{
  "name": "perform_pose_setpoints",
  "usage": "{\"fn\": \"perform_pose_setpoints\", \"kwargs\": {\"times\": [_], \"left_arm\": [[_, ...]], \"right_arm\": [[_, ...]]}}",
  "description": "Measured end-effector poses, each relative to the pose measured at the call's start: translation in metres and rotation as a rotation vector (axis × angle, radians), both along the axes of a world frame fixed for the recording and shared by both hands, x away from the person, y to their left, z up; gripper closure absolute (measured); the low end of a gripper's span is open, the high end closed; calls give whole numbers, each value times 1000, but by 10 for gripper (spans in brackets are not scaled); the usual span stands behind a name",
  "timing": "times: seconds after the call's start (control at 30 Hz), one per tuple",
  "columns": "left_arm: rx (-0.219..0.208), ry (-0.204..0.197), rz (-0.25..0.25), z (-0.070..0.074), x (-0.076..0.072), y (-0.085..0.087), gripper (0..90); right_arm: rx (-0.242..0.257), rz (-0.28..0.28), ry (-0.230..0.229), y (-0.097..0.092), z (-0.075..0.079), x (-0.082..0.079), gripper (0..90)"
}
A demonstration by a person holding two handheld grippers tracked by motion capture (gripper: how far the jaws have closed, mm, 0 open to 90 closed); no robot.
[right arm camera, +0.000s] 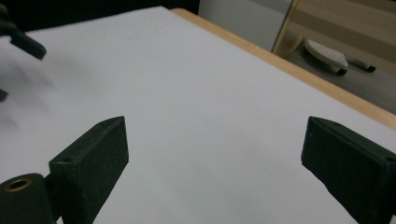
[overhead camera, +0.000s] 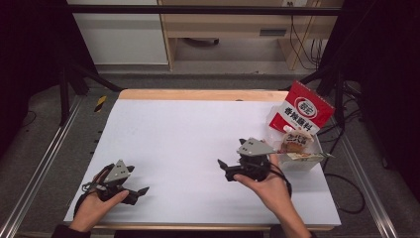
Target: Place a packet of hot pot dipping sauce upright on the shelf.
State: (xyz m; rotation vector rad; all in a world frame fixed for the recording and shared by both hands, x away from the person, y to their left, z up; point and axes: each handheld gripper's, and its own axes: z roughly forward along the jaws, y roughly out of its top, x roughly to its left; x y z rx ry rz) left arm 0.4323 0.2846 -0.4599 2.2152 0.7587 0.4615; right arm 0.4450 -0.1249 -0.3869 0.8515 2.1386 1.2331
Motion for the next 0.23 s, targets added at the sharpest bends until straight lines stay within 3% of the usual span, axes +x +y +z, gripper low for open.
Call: {"fn": "perform_pose_setpoints", "kwargs": {"times": [0.13, 0.23], "left_arm": [[1, -6, 2, 1, -1, 0, 78], [-7, -11, -2, 1, 0, 0, 76]], "right_arm": [[16, 18, 62, 19, -32, 10, 88], [-29, 32, 95, 28, -50, 13, 88]]}}
